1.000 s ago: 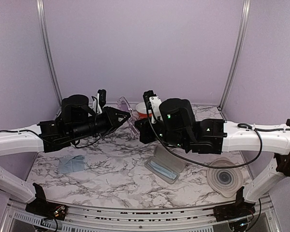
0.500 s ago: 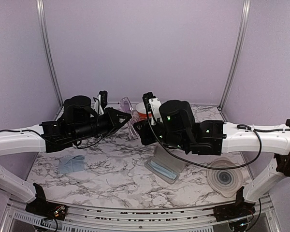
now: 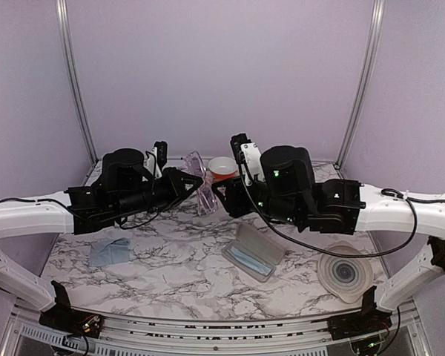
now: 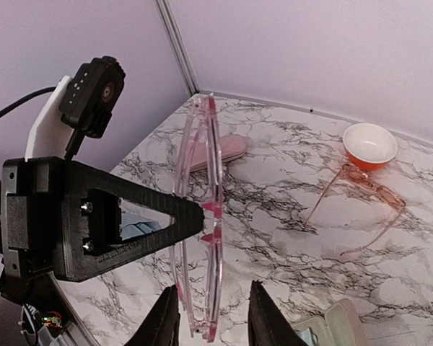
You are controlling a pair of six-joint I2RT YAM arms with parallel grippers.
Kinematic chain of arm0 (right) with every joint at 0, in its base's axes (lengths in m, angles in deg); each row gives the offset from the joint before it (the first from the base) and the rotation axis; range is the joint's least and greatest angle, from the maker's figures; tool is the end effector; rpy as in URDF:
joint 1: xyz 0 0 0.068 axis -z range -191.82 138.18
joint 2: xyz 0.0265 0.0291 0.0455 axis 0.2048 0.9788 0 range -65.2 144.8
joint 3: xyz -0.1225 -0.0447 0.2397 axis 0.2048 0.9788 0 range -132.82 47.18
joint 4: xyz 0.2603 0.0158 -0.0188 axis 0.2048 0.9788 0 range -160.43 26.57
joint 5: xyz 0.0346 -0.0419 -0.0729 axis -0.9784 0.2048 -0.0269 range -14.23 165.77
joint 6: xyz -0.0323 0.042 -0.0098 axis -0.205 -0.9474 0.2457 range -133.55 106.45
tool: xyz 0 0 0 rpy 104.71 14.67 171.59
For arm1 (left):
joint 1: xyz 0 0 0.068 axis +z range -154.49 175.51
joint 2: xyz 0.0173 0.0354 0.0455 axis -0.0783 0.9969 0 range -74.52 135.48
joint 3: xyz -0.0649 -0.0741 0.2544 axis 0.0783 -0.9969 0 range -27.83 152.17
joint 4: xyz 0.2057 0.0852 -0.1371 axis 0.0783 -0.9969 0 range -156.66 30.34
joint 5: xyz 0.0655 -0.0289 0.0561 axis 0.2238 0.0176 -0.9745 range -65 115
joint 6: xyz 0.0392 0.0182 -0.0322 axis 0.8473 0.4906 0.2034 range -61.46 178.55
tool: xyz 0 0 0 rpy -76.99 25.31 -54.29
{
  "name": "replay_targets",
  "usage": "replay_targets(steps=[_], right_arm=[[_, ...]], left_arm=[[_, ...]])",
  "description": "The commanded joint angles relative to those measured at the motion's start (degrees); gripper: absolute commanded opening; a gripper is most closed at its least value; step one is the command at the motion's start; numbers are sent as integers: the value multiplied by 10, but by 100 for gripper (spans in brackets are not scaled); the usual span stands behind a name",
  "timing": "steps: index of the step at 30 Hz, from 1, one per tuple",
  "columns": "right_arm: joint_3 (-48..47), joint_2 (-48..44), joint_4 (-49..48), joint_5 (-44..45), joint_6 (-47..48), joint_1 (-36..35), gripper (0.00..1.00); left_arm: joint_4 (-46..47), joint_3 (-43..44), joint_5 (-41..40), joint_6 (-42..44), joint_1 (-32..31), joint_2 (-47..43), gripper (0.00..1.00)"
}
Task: Organize the sunglasses
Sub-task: Pass from the right arm to the left, then move the opened sunglasses case to the center of the board.
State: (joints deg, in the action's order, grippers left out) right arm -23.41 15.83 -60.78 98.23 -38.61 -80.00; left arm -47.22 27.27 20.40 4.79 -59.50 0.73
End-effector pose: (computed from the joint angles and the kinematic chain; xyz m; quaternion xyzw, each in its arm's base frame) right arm 0.1357 0.3023 0.3521 -0.1917 0.7887 0.2988 0.5019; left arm 0.1813 -0.2539 0.3261 -0.0182 0.7526 -0.5169 0.4075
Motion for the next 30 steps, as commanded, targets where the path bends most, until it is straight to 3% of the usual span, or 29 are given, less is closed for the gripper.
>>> replay_targets(steps=[1, 5, 11, 19, 25, 30], right_arm=[[10, -43, 67, 22, 25, 35, 33], [38, -81, 124, 2, 44, 78, 43], [47, -75, 228, -80, 73, 137, 46], [42, 2, 289, -217, 111, 196, 47], [12, 79, 309, -237, 145, 210, 46], [-17, 140, 333, -204, 157, 218, 45]], left_arm=[[11, -18, -5, 13, 3, -11, 9], [-11, -39, -18, 15, 3, -29, 8], [-43, -72, -38, 21, 3, -59, 8], [-80, -98, -41, 28, 3, -85, 7], [-87, -120, -49, 27, 4, -107, 7], [-93, -128, -54, 27, 4, -118, 7]])
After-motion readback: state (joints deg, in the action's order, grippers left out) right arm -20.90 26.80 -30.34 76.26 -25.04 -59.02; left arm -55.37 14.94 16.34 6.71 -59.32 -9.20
